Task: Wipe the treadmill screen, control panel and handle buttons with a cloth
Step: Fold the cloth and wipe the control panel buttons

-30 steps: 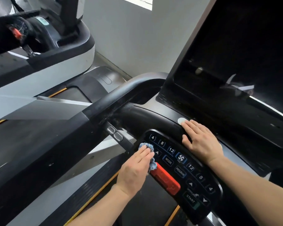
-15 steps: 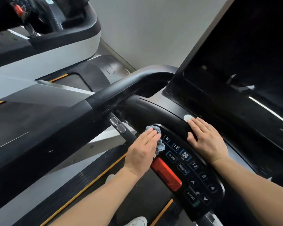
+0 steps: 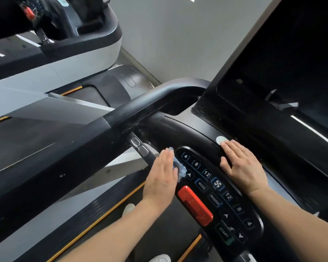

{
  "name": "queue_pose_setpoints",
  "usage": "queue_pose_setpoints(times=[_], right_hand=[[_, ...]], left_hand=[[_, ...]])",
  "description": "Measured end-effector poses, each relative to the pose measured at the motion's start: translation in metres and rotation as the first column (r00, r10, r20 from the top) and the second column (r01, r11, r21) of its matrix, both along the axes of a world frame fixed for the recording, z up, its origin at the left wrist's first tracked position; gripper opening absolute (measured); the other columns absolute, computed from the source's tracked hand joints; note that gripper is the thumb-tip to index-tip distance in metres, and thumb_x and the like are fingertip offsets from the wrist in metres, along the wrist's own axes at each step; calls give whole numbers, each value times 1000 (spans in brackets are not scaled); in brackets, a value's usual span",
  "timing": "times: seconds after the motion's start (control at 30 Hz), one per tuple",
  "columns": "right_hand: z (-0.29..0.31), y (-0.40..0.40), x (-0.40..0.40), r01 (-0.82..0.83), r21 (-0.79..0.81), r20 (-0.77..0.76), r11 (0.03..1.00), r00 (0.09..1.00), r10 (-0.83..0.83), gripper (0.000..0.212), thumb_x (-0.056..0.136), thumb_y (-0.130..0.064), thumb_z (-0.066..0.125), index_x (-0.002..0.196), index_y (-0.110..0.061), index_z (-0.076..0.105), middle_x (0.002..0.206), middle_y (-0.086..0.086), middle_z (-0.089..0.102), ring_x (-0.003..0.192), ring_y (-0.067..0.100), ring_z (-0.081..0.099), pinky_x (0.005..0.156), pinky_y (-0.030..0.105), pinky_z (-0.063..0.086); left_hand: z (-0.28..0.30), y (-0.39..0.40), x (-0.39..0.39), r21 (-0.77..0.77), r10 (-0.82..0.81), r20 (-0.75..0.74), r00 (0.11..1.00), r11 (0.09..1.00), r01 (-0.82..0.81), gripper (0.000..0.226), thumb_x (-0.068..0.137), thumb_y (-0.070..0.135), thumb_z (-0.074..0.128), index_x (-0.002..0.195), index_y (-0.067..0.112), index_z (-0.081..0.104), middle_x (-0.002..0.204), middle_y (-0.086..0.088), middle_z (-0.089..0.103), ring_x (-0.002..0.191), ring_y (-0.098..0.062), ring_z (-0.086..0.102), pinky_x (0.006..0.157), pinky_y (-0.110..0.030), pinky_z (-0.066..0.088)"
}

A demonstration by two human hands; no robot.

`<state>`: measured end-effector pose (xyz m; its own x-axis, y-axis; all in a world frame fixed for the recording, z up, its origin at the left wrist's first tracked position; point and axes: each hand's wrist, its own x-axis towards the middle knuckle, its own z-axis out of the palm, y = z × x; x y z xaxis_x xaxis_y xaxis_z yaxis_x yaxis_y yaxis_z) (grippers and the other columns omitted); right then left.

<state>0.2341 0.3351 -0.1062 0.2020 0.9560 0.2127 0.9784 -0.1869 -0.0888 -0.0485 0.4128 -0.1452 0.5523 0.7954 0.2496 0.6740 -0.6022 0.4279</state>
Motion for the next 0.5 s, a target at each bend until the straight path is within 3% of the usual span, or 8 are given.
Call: queue_pose_setpoints(times=[0.07,0.17,0.27,0.4,0.5], right_hand=[[0,2,0,-4,20,0,1000,1000,4,60,101,-43,41,151,-14,56,153,5,58,147,27,49,122,45,35],[-1,3,2,-16,53,-2,998,1000,17,58,101,-41,43,150,-13,58,151,6,60,144,28,52,119,49,41],[-3,1,4,-34,59,7,998,999,34,57,101,-39,45,150,-11,58,150,8,60,144,29,53,117,52,44],[-5,2,3,-24,64,-1,998,1000,24,58,101,-40,44,150,-13,58,151,7,60,144,28,52,117,52,44],[-6,2,4,-14,59,-4,998,1000,14,58,101,-41,44,150,-13,58,151,6,60,144,28,52,117,51,44]], left_hand=[[-9,-24,-14,55,-51,-78,996,997,56,57,116,25,20,163,-6,10,170,-28,15,160,-38,10,129,-48,24],[-1,-1,3,-48,35,45,998,998,-33,56,112,27,32,159,-5,31,164,-24,36,154,-37,33,125,-47,33],[18,25,24,-50,55,23,998,997,-54,56,110,30,31,158,0,31,161,-17,43,147,-30,45,123,-47,37],[1,-21,-21,-168,-19,-23,1000,986,15,63,112,32,24,166,5,8,175,-10,0,162,-23,5,131,-40,15],[-10,-20,-26,-120,-10,-66,998,993,2,62,111,28,24,166,5,5,176,-11,-1,162,-22,-3,130,-44,18]])
